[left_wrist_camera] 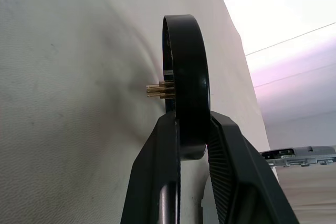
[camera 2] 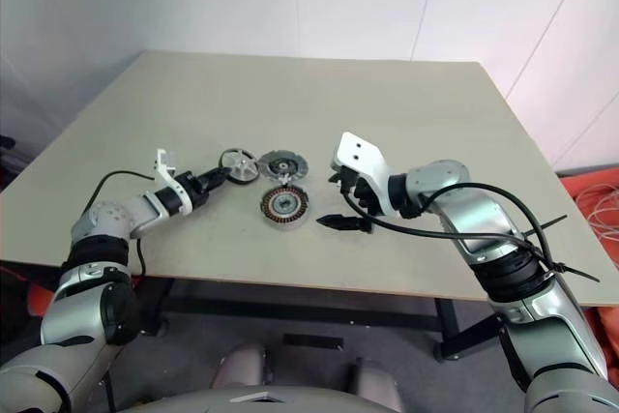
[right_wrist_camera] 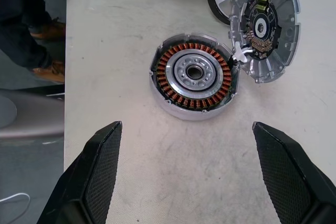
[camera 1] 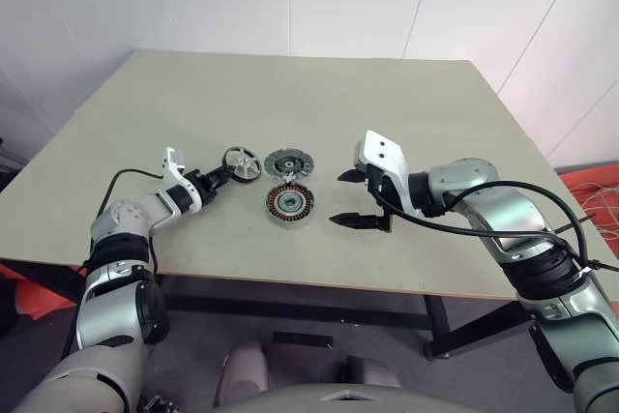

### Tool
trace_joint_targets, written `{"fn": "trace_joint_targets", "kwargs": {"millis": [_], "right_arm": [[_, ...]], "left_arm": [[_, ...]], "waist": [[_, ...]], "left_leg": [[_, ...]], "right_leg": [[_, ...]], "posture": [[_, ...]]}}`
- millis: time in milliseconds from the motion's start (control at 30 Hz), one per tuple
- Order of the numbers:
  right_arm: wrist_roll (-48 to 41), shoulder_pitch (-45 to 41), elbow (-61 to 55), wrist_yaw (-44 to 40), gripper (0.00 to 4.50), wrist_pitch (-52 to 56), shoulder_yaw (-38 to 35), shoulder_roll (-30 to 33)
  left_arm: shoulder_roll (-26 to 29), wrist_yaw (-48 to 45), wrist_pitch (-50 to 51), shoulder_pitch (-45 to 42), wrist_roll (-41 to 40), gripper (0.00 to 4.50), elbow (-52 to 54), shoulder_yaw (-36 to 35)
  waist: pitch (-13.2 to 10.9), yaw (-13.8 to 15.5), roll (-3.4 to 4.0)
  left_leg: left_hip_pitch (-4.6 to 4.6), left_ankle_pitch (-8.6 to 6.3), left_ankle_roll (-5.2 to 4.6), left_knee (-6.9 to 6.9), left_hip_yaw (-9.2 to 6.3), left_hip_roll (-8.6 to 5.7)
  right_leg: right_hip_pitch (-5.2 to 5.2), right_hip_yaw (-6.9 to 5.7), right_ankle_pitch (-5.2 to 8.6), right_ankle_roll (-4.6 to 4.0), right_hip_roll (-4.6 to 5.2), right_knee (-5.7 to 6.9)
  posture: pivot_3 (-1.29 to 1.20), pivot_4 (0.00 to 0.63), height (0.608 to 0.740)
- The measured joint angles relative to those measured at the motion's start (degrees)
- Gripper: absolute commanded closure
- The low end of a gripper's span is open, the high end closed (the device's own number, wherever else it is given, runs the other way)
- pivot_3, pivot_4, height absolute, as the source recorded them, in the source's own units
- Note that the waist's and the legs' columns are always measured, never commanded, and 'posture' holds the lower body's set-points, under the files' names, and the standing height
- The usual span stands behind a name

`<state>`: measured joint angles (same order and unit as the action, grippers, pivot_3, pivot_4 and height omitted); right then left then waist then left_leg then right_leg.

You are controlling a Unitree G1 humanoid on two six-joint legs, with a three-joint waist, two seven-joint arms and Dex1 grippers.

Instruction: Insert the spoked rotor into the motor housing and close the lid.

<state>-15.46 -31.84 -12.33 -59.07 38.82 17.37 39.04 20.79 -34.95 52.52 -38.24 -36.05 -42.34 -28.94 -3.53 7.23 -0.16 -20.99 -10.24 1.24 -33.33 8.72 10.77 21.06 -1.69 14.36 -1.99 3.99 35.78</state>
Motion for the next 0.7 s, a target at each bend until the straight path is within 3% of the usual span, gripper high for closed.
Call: {"fn": "trace_joint_targets", "kwargs": {"millis": [167,333,467,700], "right_arm": [[0.03,0.01,0.06,0.20,0.00,-0.04,0.00,0.01],[0.07,0.02,0.10,0.20,0.00,-0.09,-0.29,0.21],[0.18,0.05,0.18,0.16,0.00,-0.21,-0.49,0.60],[0.56,0.04,0.59,-0.17,0.00,-0.96,-0.52,0.88]], "left_arm": [[1.88,-2.10,3.99,3.21,-1.45,4.08,4.57,0.62],[7.23,-7.24,9.00,8.55,-3.55,4.08,9.09,1.09],[11.10,-12.36,15.74,13.51,-8.19,4.08,15.10,0.84],[12.81,-16.14,29.09,17.74,-19.13,4.08,26.12,-0.43]], "waist": [[0.00,-0.12,0.00],[-0.01,-0.16,0.01],[-0.02,0.00,0.04],[-0.04,-0.11,0.06]], "left_leg": [[-0.10,-0.01,-0.01,0.05,0.02,0.00],[-0.11,-0.02,-0.03,0.09,0.03,0.00],[-0.09,-0.02,-0.03,0.09,0.03,0.00],[-0.01,-0.01,-0.02,0.07,0.04,0.01]], "right_leg": [[0.11,0.00,0.01,-0.01,0.00,-0.03],[0.14,0.00,0.02,-0.02,-0.01,-0.06],[0.11,0.00,0.02,-0.03,0.00,-0.05],[0.07,0.02,0.02,-0.02,-0.01,-0.01]], "posture": [[0.00,0.000,0.740],[0.00,0.000,0.740],[0.00,0.000,0.740],[0.00,0.000,0.740]]}}
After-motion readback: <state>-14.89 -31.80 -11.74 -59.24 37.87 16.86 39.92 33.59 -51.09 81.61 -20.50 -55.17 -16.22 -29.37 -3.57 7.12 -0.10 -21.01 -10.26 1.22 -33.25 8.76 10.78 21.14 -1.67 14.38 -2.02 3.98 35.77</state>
